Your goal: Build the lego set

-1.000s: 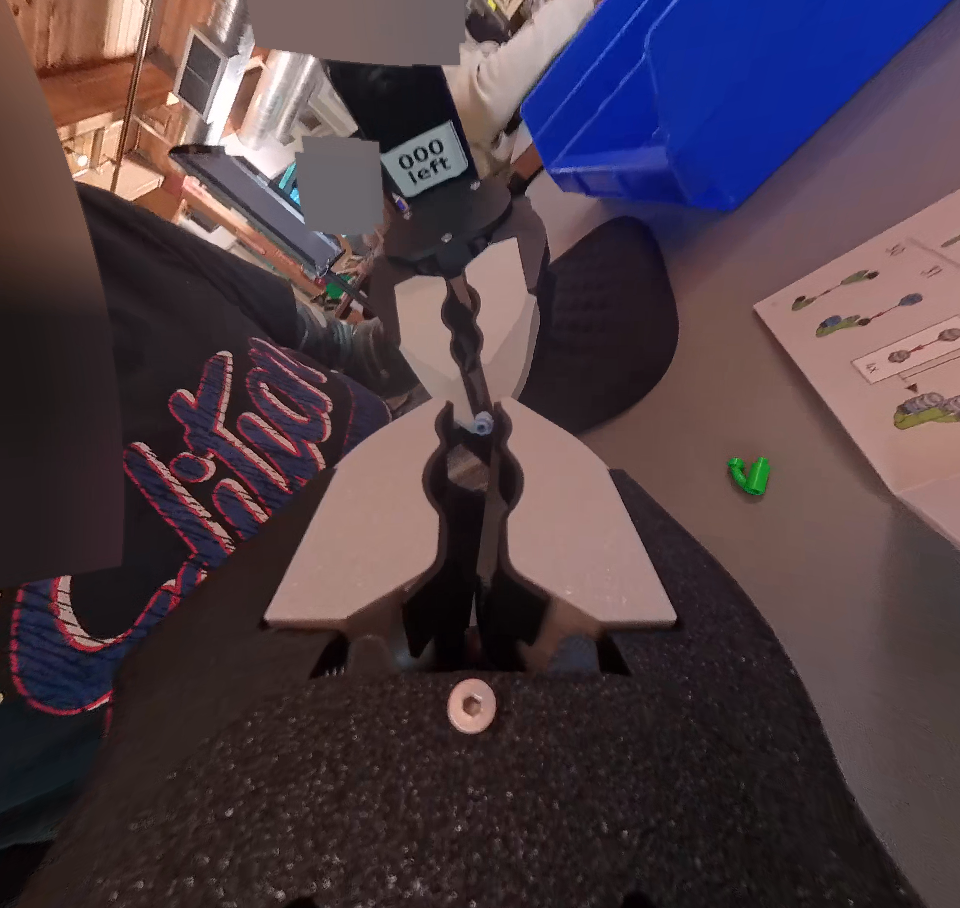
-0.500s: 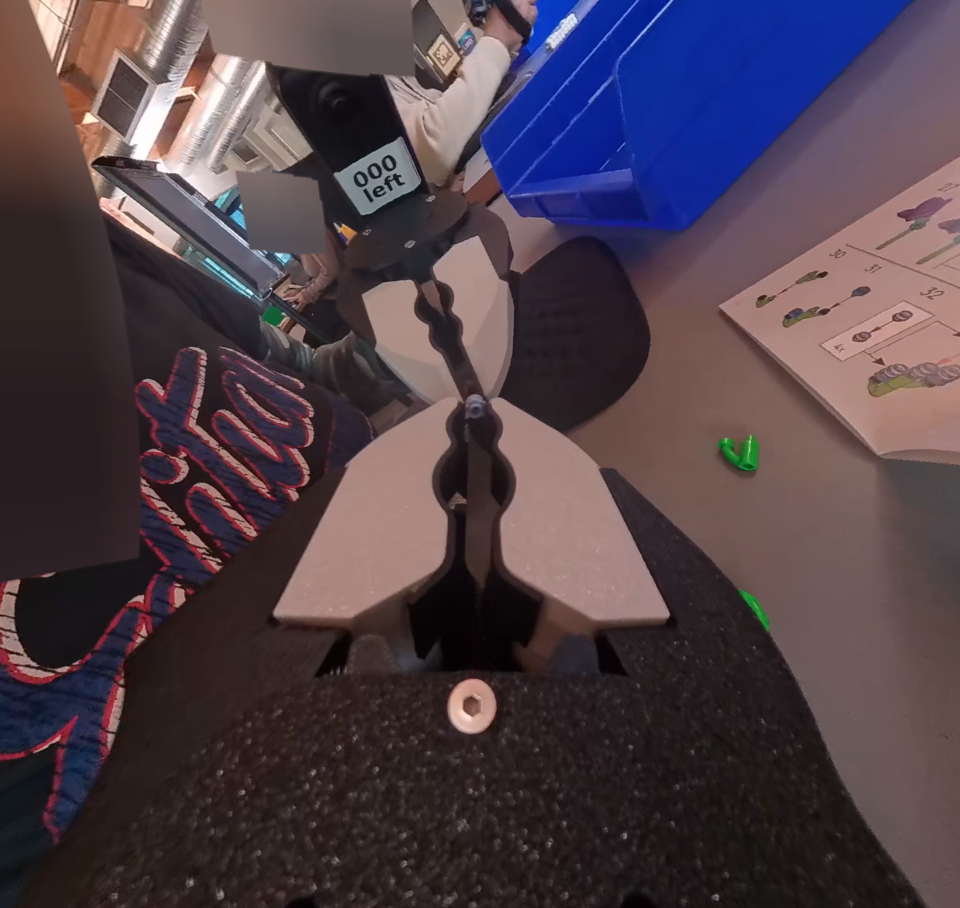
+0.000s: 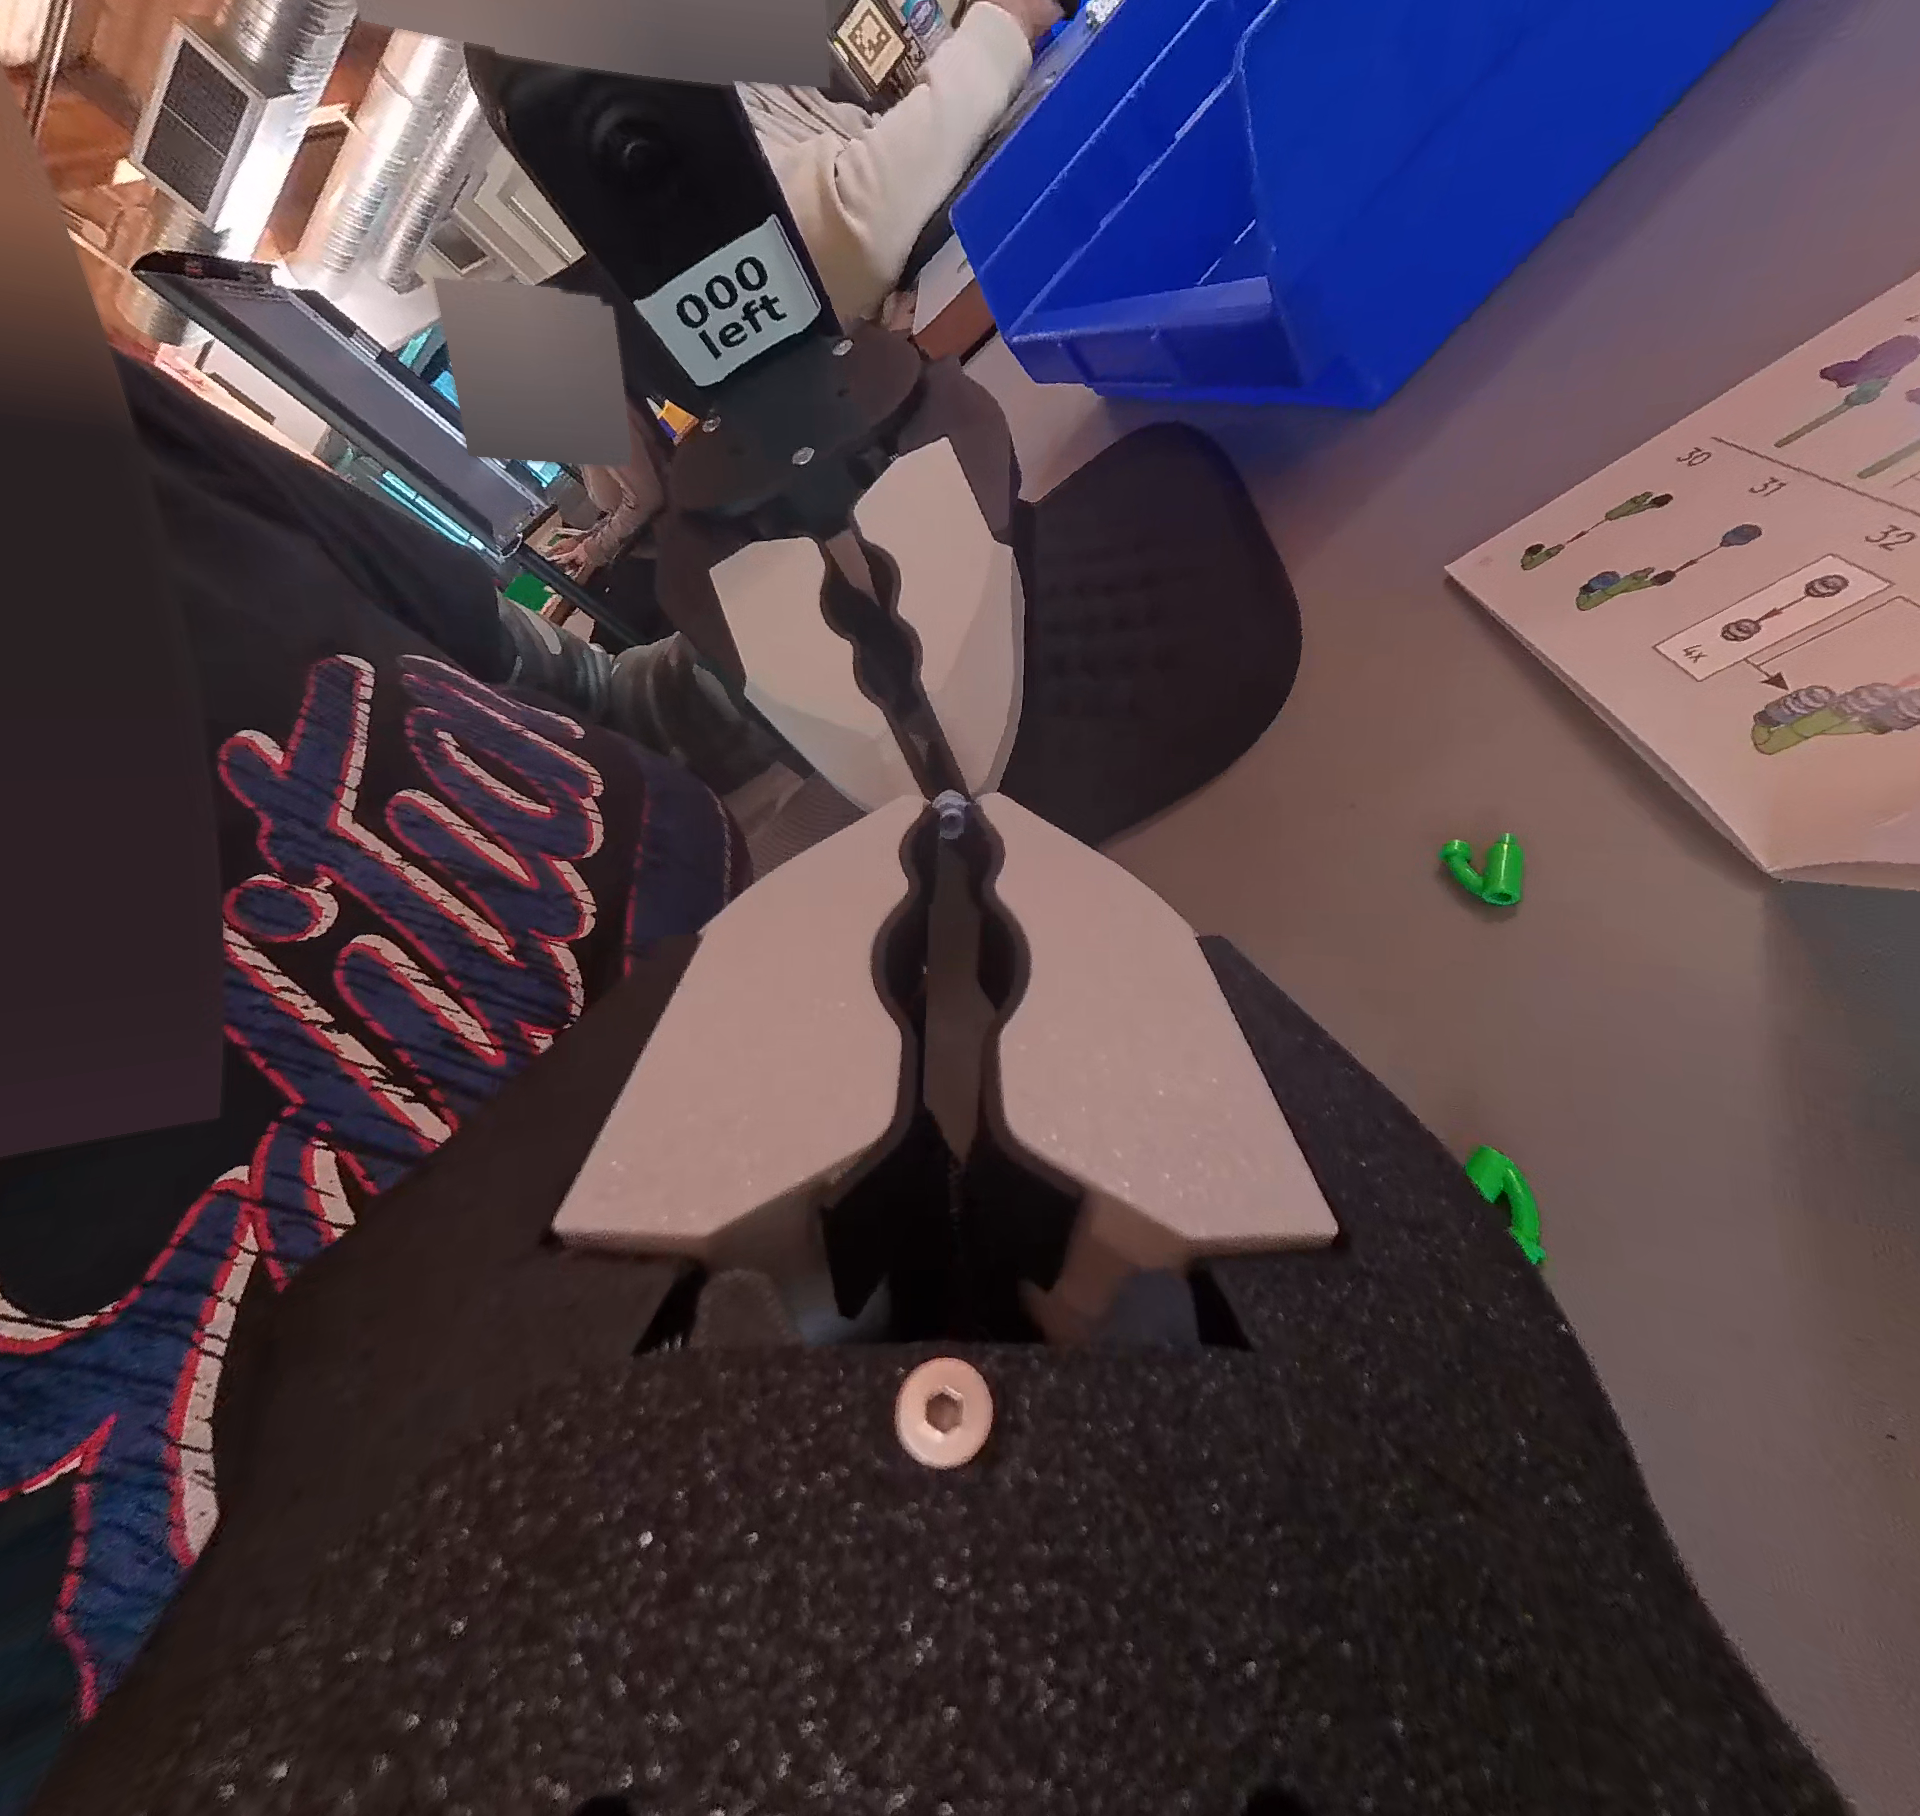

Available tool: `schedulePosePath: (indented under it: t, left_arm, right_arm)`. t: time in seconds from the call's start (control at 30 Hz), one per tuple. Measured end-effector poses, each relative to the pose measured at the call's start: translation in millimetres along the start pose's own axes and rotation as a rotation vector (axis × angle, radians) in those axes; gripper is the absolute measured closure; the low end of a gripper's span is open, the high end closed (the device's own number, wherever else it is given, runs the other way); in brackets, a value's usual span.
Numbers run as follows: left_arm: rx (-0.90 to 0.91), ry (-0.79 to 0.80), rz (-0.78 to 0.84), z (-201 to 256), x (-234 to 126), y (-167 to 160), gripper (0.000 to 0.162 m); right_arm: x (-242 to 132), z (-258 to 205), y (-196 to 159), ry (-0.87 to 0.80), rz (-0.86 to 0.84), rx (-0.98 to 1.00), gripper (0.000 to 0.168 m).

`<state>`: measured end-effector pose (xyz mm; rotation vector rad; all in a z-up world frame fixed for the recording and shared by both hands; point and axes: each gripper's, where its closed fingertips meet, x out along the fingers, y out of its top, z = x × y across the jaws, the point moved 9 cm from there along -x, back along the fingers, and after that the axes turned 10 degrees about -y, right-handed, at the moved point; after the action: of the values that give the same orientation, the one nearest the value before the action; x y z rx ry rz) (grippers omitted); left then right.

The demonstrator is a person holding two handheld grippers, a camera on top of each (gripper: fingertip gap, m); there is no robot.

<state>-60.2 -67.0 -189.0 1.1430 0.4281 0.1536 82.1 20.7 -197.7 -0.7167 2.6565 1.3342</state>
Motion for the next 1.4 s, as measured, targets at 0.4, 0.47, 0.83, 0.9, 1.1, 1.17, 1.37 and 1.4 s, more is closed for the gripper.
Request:
schedulePosePath:
  t: [0.4,0.47,0.83,0.9,1.1,1.17,1.37,1.4]
  left_arm:
    - [0.065,0.052,0.047,-2,-3,17,0.131]
    - [0.043,0.078,0.104,-8,-7,20,0.122]
    - [-0.178,0.063,0.352,-28,-22,11,0.121]
    - [-0.193,0.056,0.346,-29,-21,11,0.122]
    - [-0.191,0.067,0.312,-29,-18,10,0.122]
    - [-0.192,0.068,0.311,-29,-18,10,0.122]
    - [-0.174,0.083,0.312,-28,-18,10,0.122]
    - [-0.172,0.085,0.307,-28,-18,10,0.122]
  right_arm:
    - [-35,-11,21,-0.135,0.013,-0.171,0.164]
    - [-68,-5,30,-0.302,-0.039,-0.252,0.164]
    - [-124,56,12,-0.758,-0.452,-0.326,0.164]
    - [-126,60,7,-0.766,-0.453,-0.309,0.164]
    - [-123,63,6,-0.794,-0.566,-0.329,0.164]
    - [-122,64,8,-0.806,-0.606,-0.337,0.163]
    - [-126,65,11,-0.782,-0.572,-0.312,0.163]
    - [-128,67,11,-0.768,-0.545,-0.3,0.163]
